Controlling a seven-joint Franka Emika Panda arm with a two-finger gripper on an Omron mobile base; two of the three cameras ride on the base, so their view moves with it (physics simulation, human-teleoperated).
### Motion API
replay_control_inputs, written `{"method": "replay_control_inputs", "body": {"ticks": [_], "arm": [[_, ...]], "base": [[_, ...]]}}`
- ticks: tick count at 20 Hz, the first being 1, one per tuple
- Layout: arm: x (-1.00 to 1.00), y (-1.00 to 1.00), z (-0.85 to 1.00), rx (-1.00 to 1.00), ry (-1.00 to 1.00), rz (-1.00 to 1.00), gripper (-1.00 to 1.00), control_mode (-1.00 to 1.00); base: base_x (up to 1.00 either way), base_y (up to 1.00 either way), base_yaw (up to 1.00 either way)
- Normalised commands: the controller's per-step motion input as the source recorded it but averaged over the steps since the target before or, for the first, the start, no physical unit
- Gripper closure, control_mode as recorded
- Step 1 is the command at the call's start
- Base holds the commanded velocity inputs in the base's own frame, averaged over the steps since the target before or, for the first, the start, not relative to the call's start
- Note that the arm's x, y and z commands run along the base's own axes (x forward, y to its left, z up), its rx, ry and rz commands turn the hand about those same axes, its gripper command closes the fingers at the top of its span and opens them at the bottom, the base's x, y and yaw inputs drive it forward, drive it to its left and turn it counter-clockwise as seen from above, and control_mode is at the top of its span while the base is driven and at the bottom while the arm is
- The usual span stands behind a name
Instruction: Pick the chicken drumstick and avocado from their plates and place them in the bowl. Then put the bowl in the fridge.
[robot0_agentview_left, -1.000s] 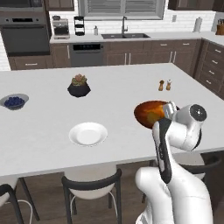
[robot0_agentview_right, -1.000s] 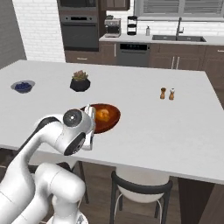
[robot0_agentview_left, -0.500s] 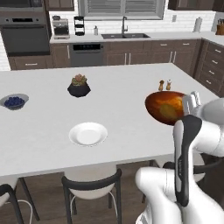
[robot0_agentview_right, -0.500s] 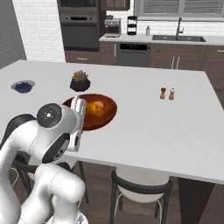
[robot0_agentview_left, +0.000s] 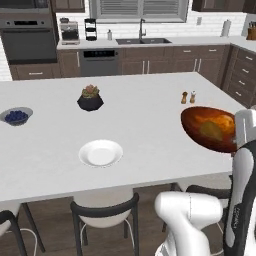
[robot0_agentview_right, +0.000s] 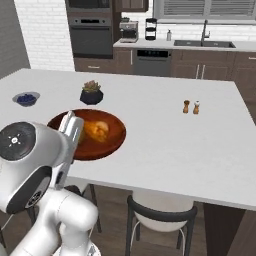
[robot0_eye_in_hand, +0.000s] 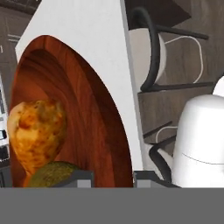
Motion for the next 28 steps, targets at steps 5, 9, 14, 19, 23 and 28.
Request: {"method": "replay_control_inputs", "body": {"ticks": [5,9,14,19,23,28], "arm": [[-0.2,0.0,0.0,0.0,0.0,-0.02,1.0,1.0],[0.0,0.0,0.0,0.0,0.0,0.0,1.0,1.0],[0.0,0.0,0.0,0.0,0.0,0.0,1.0,1.0],[0.0,0.0,0.0,0.0,0.0,0.0,1.0,1.0],[0.0,0.0,0.0,0.0,0.0,0.0,1.0,1.0],[0.0,0.0,0.0,0.0,0.0,0.0,1.0,1.0]], "base": [[-0.36,-0.15,-0.34],[0.0,0.0,-0.93],[0.0,0.0,-0.99],[0.0,0.0,-0.99],[-0.05,-0.02,-0.89],[-0.13,-0.15,-0.8]]}}
